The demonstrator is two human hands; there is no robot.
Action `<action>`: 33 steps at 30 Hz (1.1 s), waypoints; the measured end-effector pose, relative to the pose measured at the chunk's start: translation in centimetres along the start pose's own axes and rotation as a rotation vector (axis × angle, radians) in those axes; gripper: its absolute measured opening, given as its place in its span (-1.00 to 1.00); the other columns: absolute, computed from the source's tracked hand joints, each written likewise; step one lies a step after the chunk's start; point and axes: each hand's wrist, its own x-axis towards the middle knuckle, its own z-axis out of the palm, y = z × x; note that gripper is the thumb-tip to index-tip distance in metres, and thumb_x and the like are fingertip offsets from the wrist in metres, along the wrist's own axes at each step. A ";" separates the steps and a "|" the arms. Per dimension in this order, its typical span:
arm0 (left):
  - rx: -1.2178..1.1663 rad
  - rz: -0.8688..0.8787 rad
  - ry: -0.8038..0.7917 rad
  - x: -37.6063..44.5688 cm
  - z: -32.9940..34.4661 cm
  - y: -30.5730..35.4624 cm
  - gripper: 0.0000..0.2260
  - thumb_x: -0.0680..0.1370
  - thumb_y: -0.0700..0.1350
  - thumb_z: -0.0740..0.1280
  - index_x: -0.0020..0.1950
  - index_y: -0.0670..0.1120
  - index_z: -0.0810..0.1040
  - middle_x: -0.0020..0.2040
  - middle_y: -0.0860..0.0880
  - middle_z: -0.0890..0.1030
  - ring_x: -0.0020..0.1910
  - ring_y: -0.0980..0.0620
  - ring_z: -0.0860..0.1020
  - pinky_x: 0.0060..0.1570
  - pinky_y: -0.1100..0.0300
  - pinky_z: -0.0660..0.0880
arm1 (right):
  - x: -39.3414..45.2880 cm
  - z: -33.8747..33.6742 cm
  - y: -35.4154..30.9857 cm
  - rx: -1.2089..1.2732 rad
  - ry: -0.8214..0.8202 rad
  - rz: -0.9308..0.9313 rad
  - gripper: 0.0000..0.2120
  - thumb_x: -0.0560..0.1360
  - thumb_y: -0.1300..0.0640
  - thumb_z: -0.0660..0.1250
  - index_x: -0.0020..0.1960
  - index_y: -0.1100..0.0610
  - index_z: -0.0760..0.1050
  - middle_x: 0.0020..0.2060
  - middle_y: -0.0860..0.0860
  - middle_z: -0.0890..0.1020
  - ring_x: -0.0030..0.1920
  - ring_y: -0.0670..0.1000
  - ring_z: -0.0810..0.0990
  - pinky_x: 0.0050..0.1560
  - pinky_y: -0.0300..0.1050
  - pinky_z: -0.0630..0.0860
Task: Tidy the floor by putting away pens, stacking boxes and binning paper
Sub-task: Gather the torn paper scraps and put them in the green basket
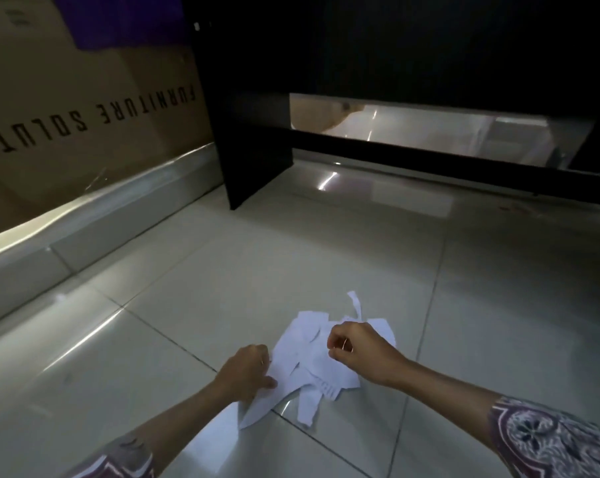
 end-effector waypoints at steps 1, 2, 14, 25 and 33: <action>0.020 -0.013 -0.004 -0.1 0.5 -0.3 -0.63 0.41 0.00 0.43 -0.29 0.06 0.20 -0.06 -0.04 0.40 -0.11 0.00 0.36 -0.15 0.21 0.27 | 0.3 0.5 0.2 -0.004 -0.011 0.000 -0.89 0.48 0.20 0.27 -0.20 0.04 0.46 -0.28 -0.10 0.52 -0.21 -0.07 0.48 -0.06 -0.06 0.49; 0.027 -0.025 0.003 -0.2 1.0 -0.6 -0.66 0.42 0.02 0.42 -0.24 0.03 0.22 -0.06 -0.05 0.37 -0.10 -0.02 0.36 -0.15 0.20 0.26 | 0.6 0.9 0.3 -0.006 -0.015 0.000 -0.89 0.48 0.20 0.26 -0.20 0.03 0.46 -0.26 -0.07 0.53 -0.21 -0.07 0.48 -0.06 -0.06 0.49; -0.202 -0.085 0.175 1.8 3.5 1.1 -0.62 0.48 -0.06 0.38 -0.32 -0.01 0.17 -0.18 0.00 0.30 -0.05 -0.09 0.39 -0.20 0.20 0.25 | 1.7 2.9 2.9 0.026 -0.024 0.055 -0.86 0.47 0.23 0.25 -0.23 0.05 0.46 -0.28 -0.09 0.55 -0.24 -0.12 0.50 -0.09 -0.14 0.48; -0.418 -0.003 0.353 -1.3 -0.7 -2.5 -0.58 0.47 -0.26 0.36 -0.43 -0.03 0.17 -0.45 0.05 0.21 -0.44 0.10 0.18 -0.44 0.29 0.14 | 2.2 3.0 4.2 -0.035 0.016 0.048 -0.88 0.48 0.23 0.27 -0.21 0.06 0.48 -0.26 -0.05 0.55 -0.20 -0.05 0.52 -0.04 -0.02 0.52; -0.446 -0.082 0.436 -4.2 -3.4 -6.6 -0.66 0.45 -0.26 0.36 -0.42 -0.09 0.28 -0.45 0.04 0.27 -0.42 0.07 0.23 -0.39 0.20 0.15 | 2.9 6.0 0.9 -0.312 -0.333 -0.326 -0.60 0.40 0.16 0.35 0.24 0.05 0.44 0.22 -0.01 0.44 0.22 0.00 0.32 0.16 -0.15 0.29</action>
